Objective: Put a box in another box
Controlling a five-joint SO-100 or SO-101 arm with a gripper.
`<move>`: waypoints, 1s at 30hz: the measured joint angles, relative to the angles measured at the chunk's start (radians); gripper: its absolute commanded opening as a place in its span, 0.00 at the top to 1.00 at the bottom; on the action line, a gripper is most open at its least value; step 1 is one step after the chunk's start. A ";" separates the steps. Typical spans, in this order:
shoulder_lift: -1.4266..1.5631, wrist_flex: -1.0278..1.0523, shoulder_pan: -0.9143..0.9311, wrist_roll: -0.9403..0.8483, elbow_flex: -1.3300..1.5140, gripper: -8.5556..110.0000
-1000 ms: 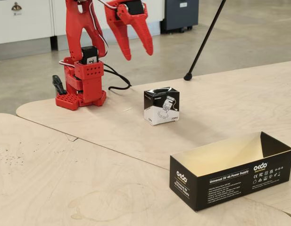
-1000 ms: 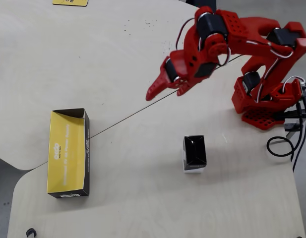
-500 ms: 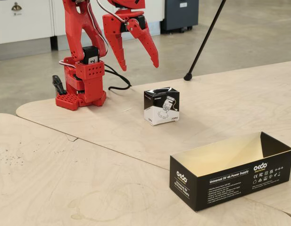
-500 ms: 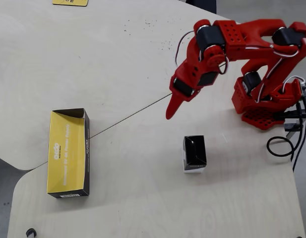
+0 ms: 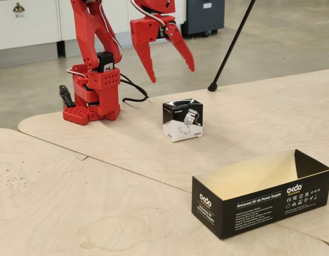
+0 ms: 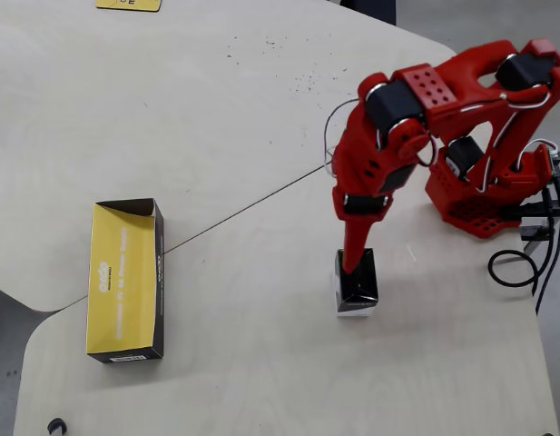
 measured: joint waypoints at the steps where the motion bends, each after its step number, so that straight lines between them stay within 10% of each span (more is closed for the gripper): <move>1: 0.000 -0.012 -0.014 -0.034 -0.008 0.53; 30: 0.075 -0.604 -0.184 -0.706 0.425 0.53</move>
